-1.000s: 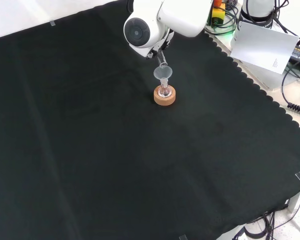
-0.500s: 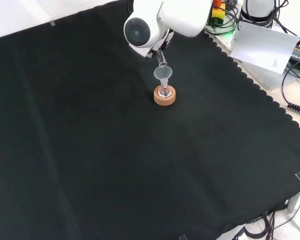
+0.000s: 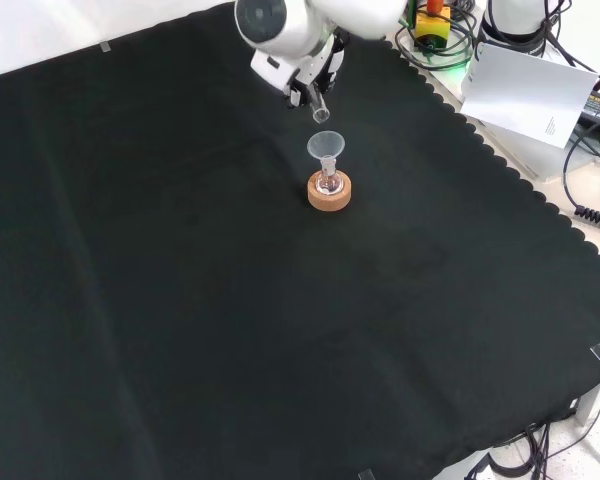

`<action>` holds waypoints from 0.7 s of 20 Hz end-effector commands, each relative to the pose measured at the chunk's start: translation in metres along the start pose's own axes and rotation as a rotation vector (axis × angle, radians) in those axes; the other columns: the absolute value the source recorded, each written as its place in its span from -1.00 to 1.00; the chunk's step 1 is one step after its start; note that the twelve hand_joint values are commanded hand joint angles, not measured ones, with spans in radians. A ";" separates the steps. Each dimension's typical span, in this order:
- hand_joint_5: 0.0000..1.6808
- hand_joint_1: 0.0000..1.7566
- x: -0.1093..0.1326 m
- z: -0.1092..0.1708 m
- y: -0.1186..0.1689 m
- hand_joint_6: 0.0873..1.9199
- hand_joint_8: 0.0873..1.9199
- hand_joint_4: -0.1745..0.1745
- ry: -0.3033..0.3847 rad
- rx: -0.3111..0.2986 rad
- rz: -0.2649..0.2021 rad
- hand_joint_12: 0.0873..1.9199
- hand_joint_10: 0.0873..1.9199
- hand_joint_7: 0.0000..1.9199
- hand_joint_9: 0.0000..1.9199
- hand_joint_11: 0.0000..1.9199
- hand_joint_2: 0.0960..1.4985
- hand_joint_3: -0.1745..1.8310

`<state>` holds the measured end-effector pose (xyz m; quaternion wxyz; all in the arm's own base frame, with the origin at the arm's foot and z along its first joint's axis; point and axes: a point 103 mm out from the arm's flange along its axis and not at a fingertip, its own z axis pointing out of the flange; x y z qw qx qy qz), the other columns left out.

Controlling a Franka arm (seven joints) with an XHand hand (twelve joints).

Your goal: Pour the water from the graduated cylinder into the round-bottom flask.

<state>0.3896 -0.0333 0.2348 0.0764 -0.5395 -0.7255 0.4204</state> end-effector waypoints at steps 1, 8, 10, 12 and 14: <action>0.32 0.43 -0.006 0.002 -0.004 -0.14 -0.39 0.20 0.123 -0.118 -0.045 -0.29 -1.00 0.23 0.54 0.26 0.36 -0.83; 0.32 0.43 -0.004 -0.010 0.001 -0.14 -0.39 0.20 0.220 -0.212 -0.086 -0.30 -1.00 0.23 0.54 0.26 0.36 -0.83; 0.32 0.43 -0.005 -0.013 0.003 -0.14 -0.39 0.20 0.239 -0.240 -0.083 -0.30 -1.00 0.23 0.54 0.26 0.36 -0.83; 0.32 0.43 -0.004 -0.015 0.006 -0.14 -0.39 0.20 0.273 -0.271 -0.087 -0.30 -1.00 0.23 0.54 0.26 0.36 -0.83; 0.29 0.44 -0.003 -0.017 0.010 -0.15 -0.26 -0.58 0.302 -0.303 -0.094 -0.30 -1.00 0.18 0.54 0.26 0.37 -0.83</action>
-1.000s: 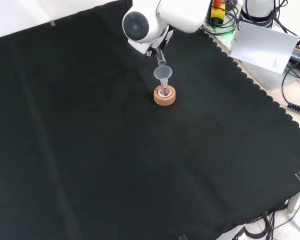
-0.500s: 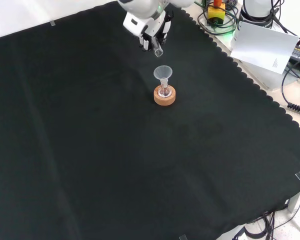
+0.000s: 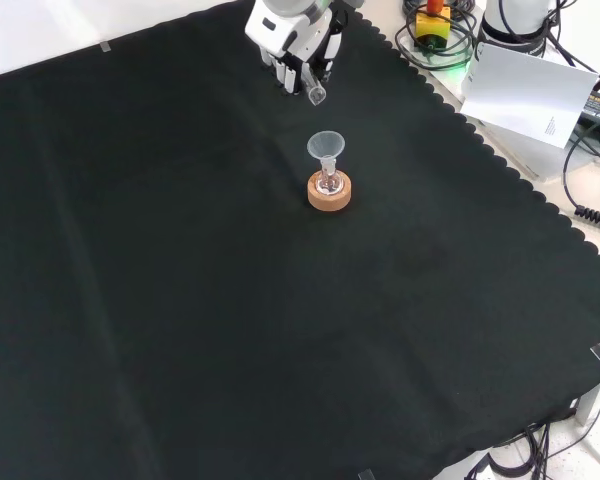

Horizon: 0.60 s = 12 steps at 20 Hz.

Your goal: Pour the water from the graduated cylinder into the round-bottom flask.

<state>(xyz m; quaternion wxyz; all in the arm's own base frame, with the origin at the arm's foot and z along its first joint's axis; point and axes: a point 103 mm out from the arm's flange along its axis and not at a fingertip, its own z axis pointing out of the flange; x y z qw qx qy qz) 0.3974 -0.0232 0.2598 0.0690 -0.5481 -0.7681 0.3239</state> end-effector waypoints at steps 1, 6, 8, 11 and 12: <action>0.28 0.45 -0.001 0.011 0.021 -0.15 -0.22 -0.79 0.220 -0.128 -0.040 -0.30 -1.00 0.16 0.54 0.26 0.38 -0.82; 0.26 0.45 -0.001 0.010 0.028 -0.14 -0.16 -1.00 0.263 -0.175 -0.036 -0.30 -1.00 0.14 0.54 0.26 0.39 -0.82; 0.26 0.45 -0.003 0.010 0.030 -0.14 -0.16 -1.00 0.292 -0.212 -0.032 -0.30 -1.00 0.14 0.54 0.26 0.39 -0.82; 0.26 0.45 -0.007 0.009 0.031 -0.14 -0.16 -1.00 0.317 -0.243 -0.026 -0.30 -1.00 0.14 0.54 0.26 0.39 -0.82; 0.26 0.45 -0.009 0.009 0.031 -0.14 -0.16 -1.00 0.324 -0.248 -0.022 -0.30 -1.00 0.14 0.54 0.26 0.39 -0.82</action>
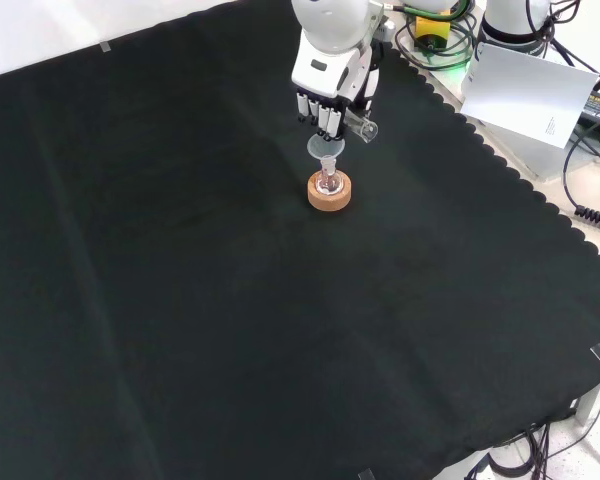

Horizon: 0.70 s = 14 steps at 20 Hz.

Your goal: Pour the water from the graduated cylinder into the round-bottom flask.

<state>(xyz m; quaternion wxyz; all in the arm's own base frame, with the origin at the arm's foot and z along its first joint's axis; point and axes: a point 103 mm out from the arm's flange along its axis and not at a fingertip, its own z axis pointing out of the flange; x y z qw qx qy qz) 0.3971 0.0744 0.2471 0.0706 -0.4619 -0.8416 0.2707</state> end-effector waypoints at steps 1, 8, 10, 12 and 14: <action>0.26 0.45 -0.098 0.040 -0.022 -0.14 -0.16 -1.00 0.300 -0.170 0.217 -0.30 -1.00 0.14 0.54 0.26 0.39 -0.82; 0.28 0.44 -0.107 0.041 -0.024 -0.13 -0.23 -0.58 0.337 -0.232 0.218 -0.29 -1.00 0.16 0.54 0.26 0.38 -0.83; 0.30 0.43 -0.109 0.041 -0.023 -0.12 -0.32 -0.02 0.338 -0.243 0.217 -0.29 -1.00 0.20 0.54 0.26 0.37 -0.83; 0.30 0.42 -0.110 0.041 -0.021 -0.12 -0.35 0.15 0.340 -0.252 0.217 -0.29 -1.00 0.21 0.54 0.26 0.37 -0.83; 0.31 0.42 -0.112 0.041 -0.019 -0.12 -0.36 0.19 0.347 -0.264 0.216 -0.29 -1.00 0.21 0.54 0.26 0.37 -0.83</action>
